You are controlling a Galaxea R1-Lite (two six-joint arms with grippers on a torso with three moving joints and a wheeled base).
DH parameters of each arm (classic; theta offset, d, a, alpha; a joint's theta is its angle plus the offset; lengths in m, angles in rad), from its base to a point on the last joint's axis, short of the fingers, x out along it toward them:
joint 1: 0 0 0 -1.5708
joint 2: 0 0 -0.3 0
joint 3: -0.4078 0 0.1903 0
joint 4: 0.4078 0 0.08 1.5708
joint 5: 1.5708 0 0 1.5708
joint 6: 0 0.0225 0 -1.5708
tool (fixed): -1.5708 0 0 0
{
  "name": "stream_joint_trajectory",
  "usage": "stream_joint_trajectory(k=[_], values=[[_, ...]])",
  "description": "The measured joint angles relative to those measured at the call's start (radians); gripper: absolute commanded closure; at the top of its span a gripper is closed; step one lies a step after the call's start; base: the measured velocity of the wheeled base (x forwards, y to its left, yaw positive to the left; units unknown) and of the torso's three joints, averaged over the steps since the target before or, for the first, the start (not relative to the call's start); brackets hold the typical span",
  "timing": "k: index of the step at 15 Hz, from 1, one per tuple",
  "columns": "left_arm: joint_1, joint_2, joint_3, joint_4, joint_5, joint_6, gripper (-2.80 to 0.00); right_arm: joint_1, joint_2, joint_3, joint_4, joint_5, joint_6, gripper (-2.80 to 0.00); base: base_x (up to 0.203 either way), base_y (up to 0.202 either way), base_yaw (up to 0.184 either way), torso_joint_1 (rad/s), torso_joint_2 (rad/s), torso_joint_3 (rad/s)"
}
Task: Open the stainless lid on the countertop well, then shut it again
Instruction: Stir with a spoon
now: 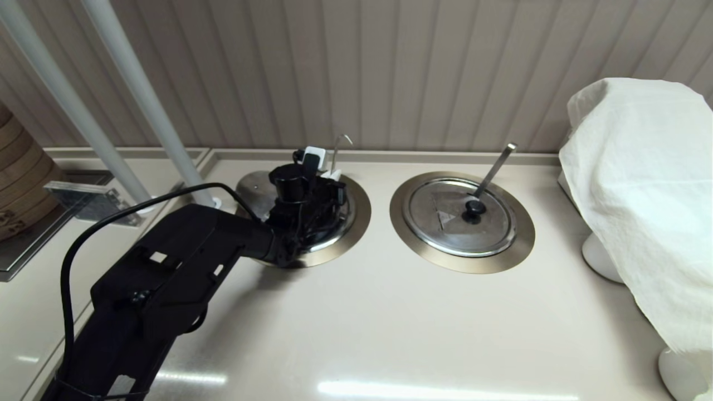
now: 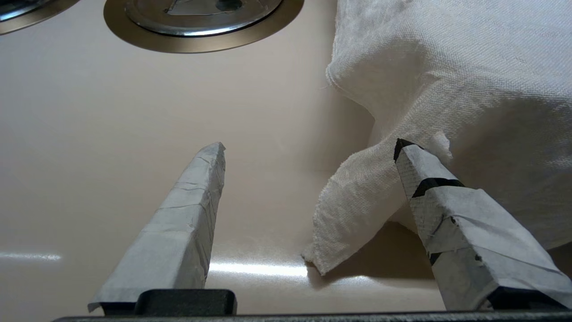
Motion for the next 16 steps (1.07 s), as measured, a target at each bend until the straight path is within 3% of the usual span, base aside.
stream_joint_trajectory(k=[3, 6, 9, 16], values=[[0.017, -0.027, 0.009, 0.004, 0.014, 0.043, 0.0, 0.0, 0.0, 0.0, 0.0, 0.0, 0.0, -2.8, 0.0, 0.0, 0.0, 0.0, 0.0, 0.0], [0.023, -0.102, 0.099, 0.022, 0.021, 0.05, 0.0, 0.0, 0.0, 0.0, 0.0, 0.0, 0.0, -2.8, 0.0, 0.0, 0.0, 0.0, 0.0, 0.0], [0.021, -0.198, 0.203, 0.138, 0.013, 0.051, 0.0, 0.0, 0.0, 0.0, 0.0, 0.0, 0.0, -2.8, 0.0, 0.0, 0.0, 0.0, 0.0, 0.0], [0.034, -0.277, 0.222, 0.155, 0.016, 0.052, 0.0, 0.0, 0.0, 0.0, 0.0, 0.0, 0.0, -2.8, 0.0, 0.0, 0.0, 0.0, 0.0, 0.0]])
